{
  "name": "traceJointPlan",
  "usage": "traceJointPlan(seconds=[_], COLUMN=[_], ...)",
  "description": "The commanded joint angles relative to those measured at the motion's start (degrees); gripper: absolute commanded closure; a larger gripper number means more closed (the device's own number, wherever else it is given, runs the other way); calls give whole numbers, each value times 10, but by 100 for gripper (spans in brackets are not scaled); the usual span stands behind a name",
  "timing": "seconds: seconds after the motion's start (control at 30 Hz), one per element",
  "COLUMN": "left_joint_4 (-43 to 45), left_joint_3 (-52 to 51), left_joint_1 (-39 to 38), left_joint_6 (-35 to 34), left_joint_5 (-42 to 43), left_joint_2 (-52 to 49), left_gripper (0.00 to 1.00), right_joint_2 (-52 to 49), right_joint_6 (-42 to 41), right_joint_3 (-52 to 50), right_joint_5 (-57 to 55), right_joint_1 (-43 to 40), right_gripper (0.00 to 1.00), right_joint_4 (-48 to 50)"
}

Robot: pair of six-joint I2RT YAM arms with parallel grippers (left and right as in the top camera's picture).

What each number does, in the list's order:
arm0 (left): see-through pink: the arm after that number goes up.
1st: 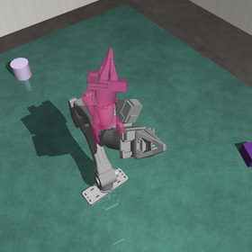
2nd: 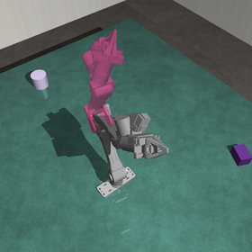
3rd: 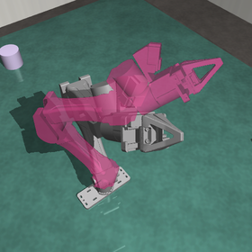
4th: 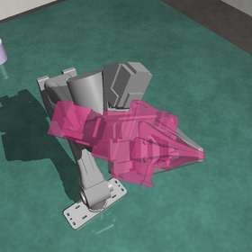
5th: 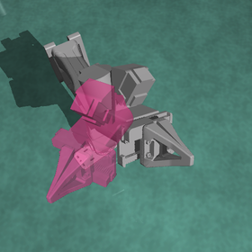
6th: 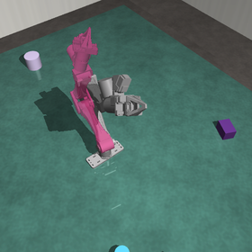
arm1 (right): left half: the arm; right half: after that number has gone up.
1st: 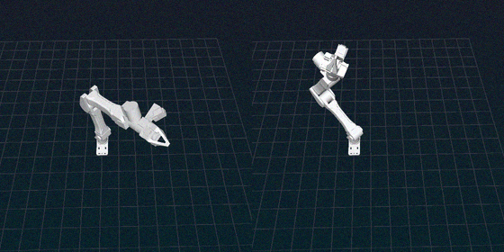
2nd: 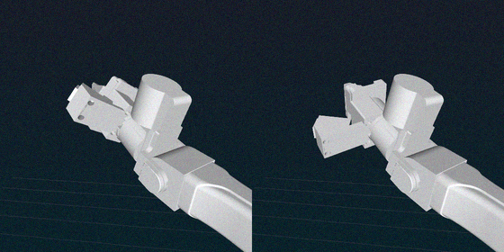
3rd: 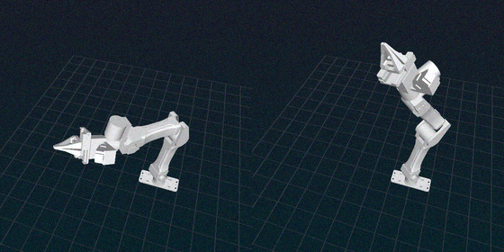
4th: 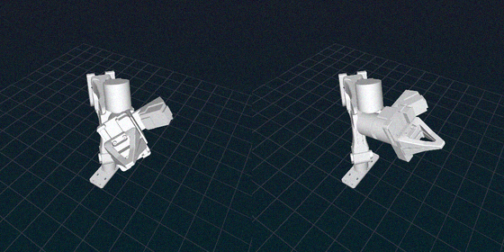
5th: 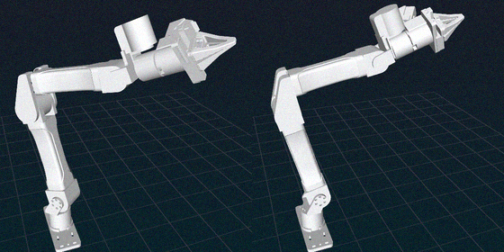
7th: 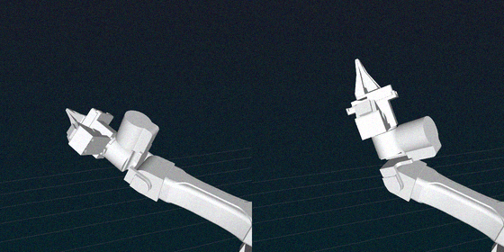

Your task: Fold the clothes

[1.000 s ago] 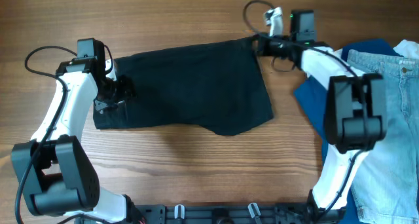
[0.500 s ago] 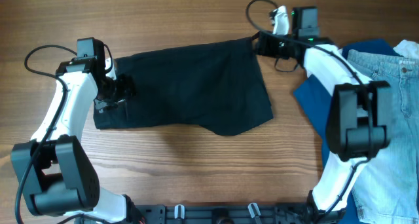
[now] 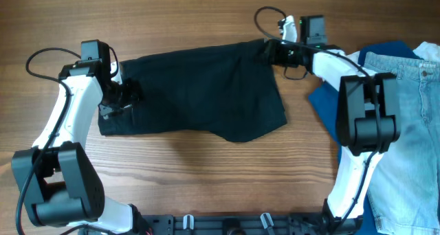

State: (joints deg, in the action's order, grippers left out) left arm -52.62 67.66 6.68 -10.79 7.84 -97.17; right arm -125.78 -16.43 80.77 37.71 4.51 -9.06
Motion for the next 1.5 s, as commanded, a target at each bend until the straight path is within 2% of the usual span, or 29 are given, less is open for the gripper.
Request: traceJointPlan(seconds=[0.0, 0.23, 0.3, 0.33, 0.37, 0.4, 0.53, 0.6, 0.7, 0.73, 0.77, 0.8, 0.83, 0.87, 0.97, 1.0, 1.03, 1.13, 1.2, 1.33, 1.4, 1.47], left_joint_4=[2, 1, -4, -6, -8, -8, -3, 3, 3, 3, 3, 3, 3, 3, 3, 8, 14, 63, 96, 160, 184, 198], left_joint_3=[-4, -4, -4, -4, -4, -4, -4, -4, -4, -4, -4, -4, -4, -4, -4, -4, -4, -4, -4, -4, -4, -4], left_joint_1=[-1, -1, -1, -1, -1, -1, -1, -1, -1, -1, -1, -1, -1, -1, -1, -2, -2, -3, -9, -37, -45, -43], left_joint_6=[1, 1, 1, 1, 1, 1, 1, 1, 1, 1, 1, 1, 1, 1, 1, 1, 1, 18, 49, 104, 106, 103], left_joint_5=[5, 5, 5, 5, 5, 5, 5, 5, 5, 5, 5, 5, 5, 5, 5, 5, 5, 32, 70, 93, 80, 19], left_joint_2=[7, 7, 7, 7, 7, 7, 7, 7, 7, 7, 7, 7, 7, 7, 7, 7, 7, 7, 4, -37, -76, -119], left_gripper=[24, 25, 24, 24, 24, 24, 23, 23, 23, 23, 23, 23, 23, 23, 23, 23, 25, 46, 58, 73, 78, 84], right_joint_2=[15, -2, -4, 1, 9, 19, 128, 168, 169, 153, 144, 135, 127, 125, 125, 125, 125, 118, 108, 103, 101, 101], right_joint_6=[14, 16, 14, 14, 14, 14, 14, 13, 14, 19, 31, 44, 42, 42, 45, 52, 54, 57, 16, -52, -124, -136], right_joint_3=[2, 2, 2, 2, 3, 6, 7, 7, 3, 2, 1, 1, 1, 1, 2, 2, 2, 1, -6, -77, -120, -135], right_joint_5=[-11, -37, -45, -43, -43, -42, -3, -56, -154, -181, -185, -190, -205, -206, -146, -131, -130, -153, -185, -189, -250, -329], right_joint_1=[-1, 52, 61, 60, 55, 50, 31, 31, 31, 31, 31, 31, 31, 31, 33, 33, 33, 37, 40, 51, 51, 46], right_gripper=[57, 57, 72, 87, 94, 96, 96, 96, 96, 85, 56, 43, 38, 38, 47, 60, 63, 83, 90, 96, 96, 96], right_joint_4=[-15, -3, 12, 22, 25, 23, 20, 6, -29, -44, -47, -52, -65, -82, -145, -180, -212, -346, -400, -349, -323, -342])
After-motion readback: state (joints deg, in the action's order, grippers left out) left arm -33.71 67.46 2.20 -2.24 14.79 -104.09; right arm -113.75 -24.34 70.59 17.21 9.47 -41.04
